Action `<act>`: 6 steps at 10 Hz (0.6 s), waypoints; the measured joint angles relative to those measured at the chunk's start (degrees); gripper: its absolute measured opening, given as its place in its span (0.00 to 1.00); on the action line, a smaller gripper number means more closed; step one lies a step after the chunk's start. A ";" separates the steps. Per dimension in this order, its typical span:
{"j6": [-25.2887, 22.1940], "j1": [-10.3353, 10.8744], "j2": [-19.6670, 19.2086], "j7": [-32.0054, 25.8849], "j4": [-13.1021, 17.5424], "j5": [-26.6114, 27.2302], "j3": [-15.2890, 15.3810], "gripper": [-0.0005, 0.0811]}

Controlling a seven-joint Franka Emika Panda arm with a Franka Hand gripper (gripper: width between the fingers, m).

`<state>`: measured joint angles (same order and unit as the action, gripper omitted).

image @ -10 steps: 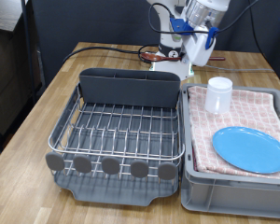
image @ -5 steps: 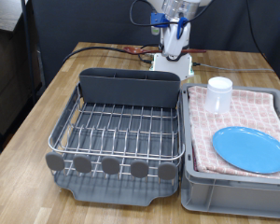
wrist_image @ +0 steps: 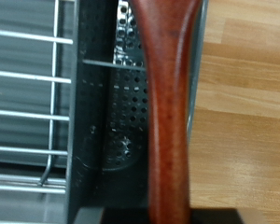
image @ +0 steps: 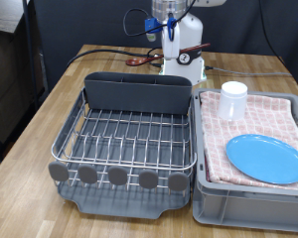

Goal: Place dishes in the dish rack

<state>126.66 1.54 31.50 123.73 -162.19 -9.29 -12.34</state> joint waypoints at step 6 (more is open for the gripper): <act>-1.17 3.47 -2.26 -5.97 1.10 14.69 -6.27 0.11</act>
<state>125.49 5.01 29.24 117.76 -161.10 5.39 -18.61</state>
